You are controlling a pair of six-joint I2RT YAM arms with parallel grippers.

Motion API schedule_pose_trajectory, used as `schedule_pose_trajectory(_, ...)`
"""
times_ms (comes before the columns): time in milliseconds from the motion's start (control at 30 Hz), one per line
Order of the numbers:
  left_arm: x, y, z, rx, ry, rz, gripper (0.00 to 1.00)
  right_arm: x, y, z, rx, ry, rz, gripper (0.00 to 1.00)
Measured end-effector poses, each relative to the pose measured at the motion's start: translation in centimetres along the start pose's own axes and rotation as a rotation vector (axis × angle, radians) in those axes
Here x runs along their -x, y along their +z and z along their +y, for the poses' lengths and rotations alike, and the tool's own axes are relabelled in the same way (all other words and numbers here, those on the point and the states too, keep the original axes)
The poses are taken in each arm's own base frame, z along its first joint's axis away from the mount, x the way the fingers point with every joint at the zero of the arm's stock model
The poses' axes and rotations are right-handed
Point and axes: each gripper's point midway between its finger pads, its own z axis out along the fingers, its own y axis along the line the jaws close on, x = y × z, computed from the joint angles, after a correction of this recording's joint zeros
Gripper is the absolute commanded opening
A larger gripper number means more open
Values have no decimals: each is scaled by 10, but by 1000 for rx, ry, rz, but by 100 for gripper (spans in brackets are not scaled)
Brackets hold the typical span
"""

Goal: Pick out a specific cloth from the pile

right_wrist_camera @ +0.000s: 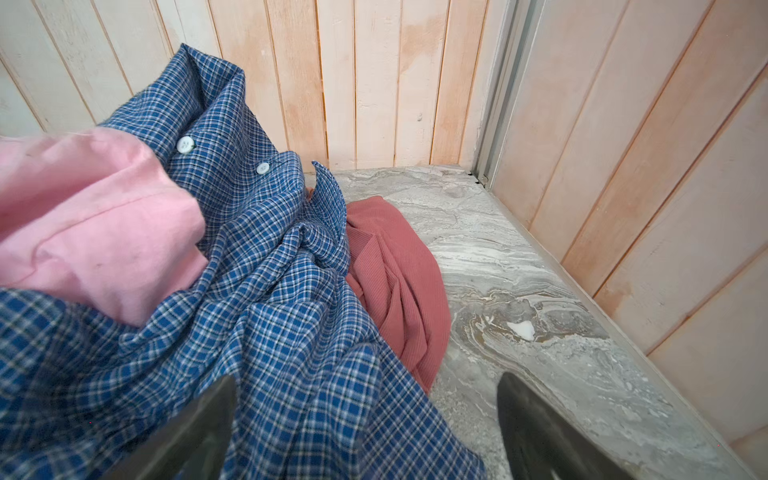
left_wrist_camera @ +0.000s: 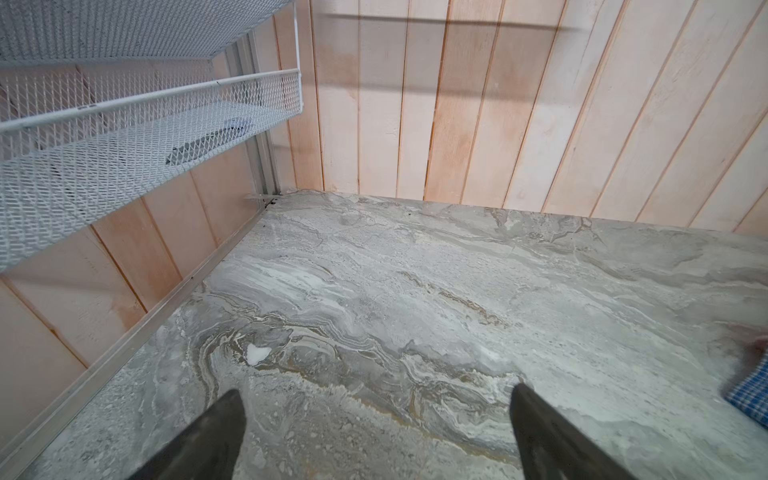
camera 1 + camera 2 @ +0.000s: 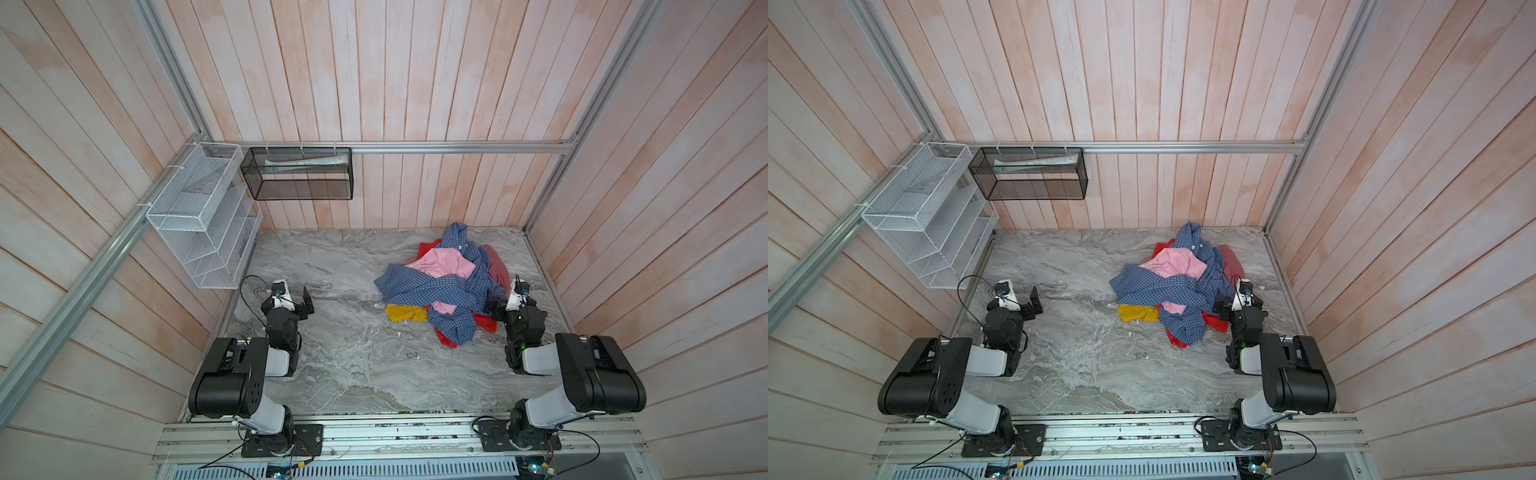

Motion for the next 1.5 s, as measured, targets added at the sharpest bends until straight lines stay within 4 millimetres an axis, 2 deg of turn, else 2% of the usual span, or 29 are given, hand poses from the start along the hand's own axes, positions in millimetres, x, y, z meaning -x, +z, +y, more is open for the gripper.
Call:
schedule_pose_trajectory(967, -1, 0, 0, 0, 0, 4, 100, 0, 0, -1, -4, 9, -1, 98)
schedule_pose_trajectory(1100, 1, 2, 0, 6, 0, 25, 100, 11, 4, -6, -26, 33, 3, 98)
schedule_pose_trajectory(1167, 13, 10, 0, 17, -11, 51, 100, 26, 7, -10, -48, 64, -8, 98)
schedule_pose_trajectory(1233, 40, 19, -2, 19, -36, 41, 100, 44, 6, -16, -72, 120, -24, 98)
schedule_pose_trajectory(1333, 79, 20, -7, -2, -80, 4, 100, 63, 1, -24, -93, 217, -21, 97)
schedule_pose_trajectory(1400, 93, 18, -12, -28, -107, 8, 100, 70, -3, -24, -93, 275, -2, 95)
schedule_pose_trajectory(1500, 98, 19, -23, -73, -134, 58, 100, 76, -9, -17, -66, 362, 33, 93)
